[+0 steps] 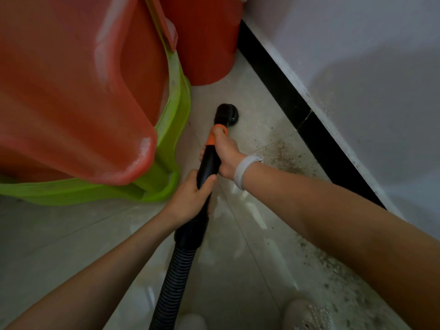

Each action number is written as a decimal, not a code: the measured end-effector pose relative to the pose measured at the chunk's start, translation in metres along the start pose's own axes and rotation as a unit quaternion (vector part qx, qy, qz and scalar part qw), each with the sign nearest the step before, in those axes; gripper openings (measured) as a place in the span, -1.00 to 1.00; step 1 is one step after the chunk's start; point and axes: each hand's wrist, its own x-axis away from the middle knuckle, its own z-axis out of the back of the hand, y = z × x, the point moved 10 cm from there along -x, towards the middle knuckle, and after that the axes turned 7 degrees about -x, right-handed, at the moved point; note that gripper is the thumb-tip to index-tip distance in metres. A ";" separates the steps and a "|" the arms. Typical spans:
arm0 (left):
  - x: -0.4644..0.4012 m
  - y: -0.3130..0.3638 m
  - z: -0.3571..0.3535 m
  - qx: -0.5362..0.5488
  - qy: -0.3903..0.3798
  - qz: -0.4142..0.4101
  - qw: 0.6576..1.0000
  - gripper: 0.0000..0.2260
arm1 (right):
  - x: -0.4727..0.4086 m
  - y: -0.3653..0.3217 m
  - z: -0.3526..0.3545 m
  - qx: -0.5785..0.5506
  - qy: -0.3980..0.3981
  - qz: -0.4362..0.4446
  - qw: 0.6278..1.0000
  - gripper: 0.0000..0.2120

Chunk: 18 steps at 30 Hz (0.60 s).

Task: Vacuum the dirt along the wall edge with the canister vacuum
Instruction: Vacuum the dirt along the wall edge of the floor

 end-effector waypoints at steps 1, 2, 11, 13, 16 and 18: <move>0.001 0.001 -0.005 0.000 -0.009 -0.005 1.000 -0.82 | 0.002 0.000 0.008 -0.010 0.013 0.003 1.000 -0.74; 0.003 0.003 -0.010 -0.006 -0.019 -0.009 1.000 -0.82 | 0.005 0.000 0.019 -0.023 0.030 0.005 0.999 -0.73; 0.002 0.015 -0.043 -0.042 -0.078 -0.022 0.996 -0.76 | 0.011 -0.001 0.078 -0.082 0.116 0.017 0.990 -0.67; -0.003 0.016 -0.034 -0.050 -0.037 -0.018 0.998 -0.78 | 0.005 -0.008 0.061 -0.073 0.083 0.021 0.994 -0.69; -0.013 0.018 -0.016 -0.046 0.021 -0.009 0.999 -0.79 | -0.006 -0.019 0.030 -0.044 0.032 0.020 0.998 -0.71; -0.023 0.020 -0.004 -0.051 0.039 0.000 0.998 -0.75 | -0.014 -0.026 0.014 -0.025 0.011 0.018 0.999 -0.70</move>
